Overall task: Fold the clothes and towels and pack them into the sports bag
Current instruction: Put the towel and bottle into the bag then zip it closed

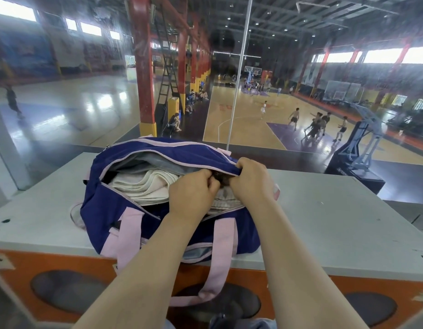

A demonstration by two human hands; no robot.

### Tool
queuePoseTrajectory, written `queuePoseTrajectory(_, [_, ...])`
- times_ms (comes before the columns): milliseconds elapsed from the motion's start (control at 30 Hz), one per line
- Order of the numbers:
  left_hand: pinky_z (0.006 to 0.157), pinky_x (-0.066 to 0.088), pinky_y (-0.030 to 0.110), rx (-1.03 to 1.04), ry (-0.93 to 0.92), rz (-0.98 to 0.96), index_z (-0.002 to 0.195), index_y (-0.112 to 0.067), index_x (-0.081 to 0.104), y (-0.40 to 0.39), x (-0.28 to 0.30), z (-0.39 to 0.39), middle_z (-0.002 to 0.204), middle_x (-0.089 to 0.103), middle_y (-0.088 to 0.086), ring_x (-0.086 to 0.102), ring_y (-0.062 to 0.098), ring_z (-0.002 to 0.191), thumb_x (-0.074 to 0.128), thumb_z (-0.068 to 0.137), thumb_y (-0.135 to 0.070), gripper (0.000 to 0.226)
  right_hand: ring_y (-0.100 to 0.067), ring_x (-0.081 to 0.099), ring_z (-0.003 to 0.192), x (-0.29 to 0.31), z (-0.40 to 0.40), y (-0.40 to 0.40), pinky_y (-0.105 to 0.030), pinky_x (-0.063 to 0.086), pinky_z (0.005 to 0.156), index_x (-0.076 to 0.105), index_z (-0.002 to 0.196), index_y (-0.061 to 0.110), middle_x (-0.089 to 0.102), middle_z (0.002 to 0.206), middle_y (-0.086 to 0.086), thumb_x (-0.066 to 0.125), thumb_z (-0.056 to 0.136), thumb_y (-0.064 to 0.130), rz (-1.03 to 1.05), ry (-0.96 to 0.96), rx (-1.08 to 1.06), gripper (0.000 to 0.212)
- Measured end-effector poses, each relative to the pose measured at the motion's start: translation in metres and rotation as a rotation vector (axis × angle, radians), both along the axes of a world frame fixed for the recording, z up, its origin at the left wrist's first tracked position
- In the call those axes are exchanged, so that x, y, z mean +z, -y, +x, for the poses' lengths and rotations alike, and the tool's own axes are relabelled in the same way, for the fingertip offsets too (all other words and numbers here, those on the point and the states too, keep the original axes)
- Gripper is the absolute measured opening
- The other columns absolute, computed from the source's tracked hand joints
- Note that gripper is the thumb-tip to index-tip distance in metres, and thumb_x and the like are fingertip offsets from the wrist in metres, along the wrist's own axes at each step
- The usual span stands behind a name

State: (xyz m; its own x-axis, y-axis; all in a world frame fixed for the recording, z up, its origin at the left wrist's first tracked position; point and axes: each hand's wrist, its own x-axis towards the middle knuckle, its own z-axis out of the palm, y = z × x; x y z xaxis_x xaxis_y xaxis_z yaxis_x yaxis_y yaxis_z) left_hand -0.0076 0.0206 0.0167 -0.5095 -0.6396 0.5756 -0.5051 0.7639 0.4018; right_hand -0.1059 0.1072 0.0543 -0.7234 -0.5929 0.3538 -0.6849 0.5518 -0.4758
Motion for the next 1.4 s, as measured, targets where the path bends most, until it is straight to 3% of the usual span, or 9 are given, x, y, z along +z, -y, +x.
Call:
queuePoseTrajectory(133, [0.057, 0.029, 0.029, -0.012, 0.013, 0.037, 0.07, -0.022, 0.047, 0.005, 0.004, 0.006, 0.066, 0.049, -0.006, 0.043, 0.018, 0.064, 0.048, 0.092, -0.031, 0.024, -0.019, 0.048, 0.082, 0.004, 0.0, -0.003, -0.02, 0.021, 0.051, 0.062, 0.097, 0.02, 0.055, 0.092, 0.006, 0.058, 0.081, 0.016, 0.008, 0.044, -0.014, 0.017])
queuePoseTrajectory(300, [0.059, 0.032, 0.032, 0.031, -0.027, 0.14, 0.068, -0.018, 0.049, 0.016, 0.007, 0.015, 0.07, 0.057, 0.003, 0.051, 0.028, 0.071, 0.048, 0.09, -0.03, 0.025, -0.024, 0.054, 0.084, 0.005, -0.01, -0.004, -0.03, 0.041, 0.067, 0.059, 0.087, 0.025, 0.058, 0.097, 0.003, 0.056, 0.076, 0.013, -0.034, 0.126, -0.089, 0.016])
queuePoseTrajectory(433, [0.064, 0.04, 0.035, 0.242, -0.185, 0.223, 0.077, -0.009, 0.062, 0.072, -0.008, 0.07, 0.084, 0.067, 0.016, 0.058, 0.036, 0.078, 0.051, 0.092, -0.029, 0.027, -0.026, 0.053, 0.083, 0.0, -0.027, -0.019, -0.03, 0.04, 0.066, 0.058, 0.087, 0.023, 0.061, 0.1, 0.0, 0.053, 0.073, 0.004, -0.021, 0.099, -0.208, 0.024])
queuePoseTrajectory(500, [0.055, 0.032, 0.03, 0.258, -0.229, 0.277, 0.069, -0.011, 0.059, 0.089, -0.019, 0.094, 0.074, 0.065, 0.011, 0.053, 0.028, 0.067, 0.049, 0.093, -0.023, 0.029, -0.025, 0.05, 0.084, -0.001, -0.025, -0.017, -0.033, 0.041, 0.069, 0.055, 0.091, 0.022, 0.058, 0.101, 0.0, 0.054, 0.076, 0.002, 0.038, 0.048, -0.176, 0.025])
queuePoseTrajectory(600, [0.058, 0.031, 0.029, 0.197, -0.159, 0.319, 0.071, -0.018, 0.056, 0.094, -0.019, 0.097, 0.074, 0.06, 0.003, 0.051, 0.022, 0.067, 0.046, 0.093, -0.021, 0.024, -0.024, 0.049, 0.092, 0.004, -0.016, -0.006, -0.045, 0.049, 0.082, 0.051, 0.099, 0.025, 0.055, 0.107, -0.001, 0.059, 0.078, 0.006, 0.056, 0.003, -0.122, 0.03])
queuePoseTrajectory(800, [0.055, 0.029, 0.028, 0.224, -0.12, 0.213, 0.065, -0.021, 0.051, 0.089, -0.011, 0.103, 0.065, 0.053, -0.005, 0.046, 0.012, 0.059, 0.046, 0.093, -0.026, 0.029, -0.027, 0.048, 0.12, 0.007, 0.033, 0.035, -0.045, 0.033, 0.103, 0.048, 0.131, 0.027, 0.055, 0.129, -0.001, 0.063, 0.082, 0.026, 0.165, -0.337, 0.205, 0.051])
queuePoseTrajectory(1000, [0.05, 0.021, 0.024, 0.366, -0.066, 0.083, 0.065, -0.025, 0.047, 0.08, -0.007, 0.113, 0.057, 0.043, -0.009, 0.036, 0.008, 0.051, 0.046, 0.094, -0.03, 0.03, -0.024, 0.058, 0.103, -0.007, 0.084, 0.089, -0.038, 0.038, 0.091, 0.059, 0.116, 0.024, 0.062, 0.113, 0.0, 0.048, 0.096, 0.025, 0.152, -0.575, 0.352, 0.023])
queuePoseTrajectory(1133, [0.05, 0.02, 0.026, 0.413, -0.034, 0.066, 0.061, -0.024, 0.041, 0.083, -0.008, 0.122, 0.058, 0.044, -0.006, 0.034, 0.011, 0.051, 0.046, 0.094, -0.03, 0.034, -0.026, 0.059, 0.1, -0.007, 0.08, 0.095, -0.038, 0.038, 0.086, 0.06, 0.11, 0.022, 0.064, 0.11, -0.001, 0.048, 0.094, 0.016, 0.107, -0.484, 0.264, 0.021])
queuePoseTrajectory(1400, [0.051, 0.024, 0.025, 0.463, 0.083, -0.025, 0.069, -0.02, 0.055, 0.089, -0.002, 0.138, 0.067, 0.052, 0.0, 0.045, 0.018, 0.06, 0.041, 0.096, -0.033, 0.034, -0.024, 0.056, 0.095, -0.003, 0.074, 0.097, -0.036, 0.036, 0.079, 0.059, 0.097, 0.025, 0.066, 0.106, 0.002, 0.052, 0.087, 0.009, 0.055, -0.254, 0.249, 0.021])
